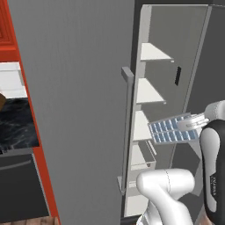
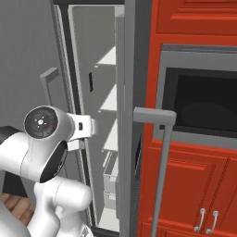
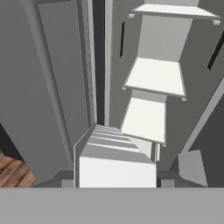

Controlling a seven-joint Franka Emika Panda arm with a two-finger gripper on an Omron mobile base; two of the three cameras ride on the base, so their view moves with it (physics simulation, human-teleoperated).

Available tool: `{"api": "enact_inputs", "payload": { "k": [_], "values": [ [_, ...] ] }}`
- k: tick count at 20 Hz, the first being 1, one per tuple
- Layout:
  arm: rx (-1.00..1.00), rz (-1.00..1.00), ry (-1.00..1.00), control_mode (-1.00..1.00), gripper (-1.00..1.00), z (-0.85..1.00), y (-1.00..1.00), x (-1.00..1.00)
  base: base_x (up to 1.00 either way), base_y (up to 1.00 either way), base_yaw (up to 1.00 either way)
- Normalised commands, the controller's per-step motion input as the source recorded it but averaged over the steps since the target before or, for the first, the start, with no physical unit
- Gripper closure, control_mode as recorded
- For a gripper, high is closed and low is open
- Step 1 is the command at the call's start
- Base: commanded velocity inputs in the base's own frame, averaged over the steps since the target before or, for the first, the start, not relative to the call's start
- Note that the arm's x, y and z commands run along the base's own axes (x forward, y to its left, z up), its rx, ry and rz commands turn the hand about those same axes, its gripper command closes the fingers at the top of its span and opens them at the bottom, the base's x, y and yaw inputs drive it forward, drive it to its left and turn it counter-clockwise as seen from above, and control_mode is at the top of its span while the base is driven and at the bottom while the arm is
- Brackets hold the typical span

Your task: The ice cube tray has been filled with water. Take the tray and place it in the freezer to make ice. Close the freezer door after placing the tray.

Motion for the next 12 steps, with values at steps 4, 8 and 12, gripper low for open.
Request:
{"api": "enact_inputs", "payload": {
  "k": [4,8,12],
  "values": [
    [-0.09,-0.03,-0.17,-1.00,1.00,-0.34,0.00,0.00,0.00,0.00,0.00],
    [-0.06,-0.13,-0.16,-1.00,1.00,-0.21,0.00,0.00,0.00,0.00,0.00],
    [-0.03,-0.20,-0.08,-1.00,1.00,0.00,0.11,0.00,0.00,0.00,0.00]
  ]
}}
